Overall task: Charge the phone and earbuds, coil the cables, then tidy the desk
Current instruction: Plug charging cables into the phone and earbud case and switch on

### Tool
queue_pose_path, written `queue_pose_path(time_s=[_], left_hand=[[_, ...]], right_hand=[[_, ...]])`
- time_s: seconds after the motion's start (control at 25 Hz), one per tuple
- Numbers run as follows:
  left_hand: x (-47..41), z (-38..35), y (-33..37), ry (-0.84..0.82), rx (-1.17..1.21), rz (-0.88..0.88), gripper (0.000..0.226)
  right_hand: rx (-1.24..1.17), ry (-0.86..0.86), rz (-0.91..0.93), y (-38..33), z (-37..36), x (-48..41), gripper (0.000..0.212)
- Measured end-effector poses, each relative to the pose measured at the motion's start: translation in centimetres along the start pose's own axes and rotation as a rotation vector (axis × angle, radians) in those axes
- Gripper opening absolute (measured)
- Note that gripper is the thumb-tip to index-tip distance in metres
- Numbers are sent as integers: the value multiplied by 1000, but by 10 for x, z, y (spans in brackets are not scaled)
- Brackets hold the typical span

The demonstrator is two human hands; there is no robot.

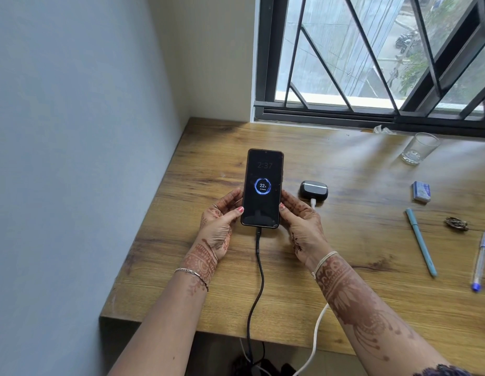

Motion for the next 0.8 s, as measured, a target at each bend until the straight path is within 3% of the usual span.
queue_pose_path(time_s=[0.8], left_hand=[[2,0,0,10,71,9,40]], right_hand=[[-138,-102,9,-1,-1,1,34]])
Point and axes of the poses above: each hand's wrist, its own x-axis away from the middle knuckle, its own z-axis out of the back of the hand, y = z × x, the point moved 5 cm from there along -x, towards the middle knuckle, and after that the axes turned 13 degrees about -y, right-handed, at the moved point
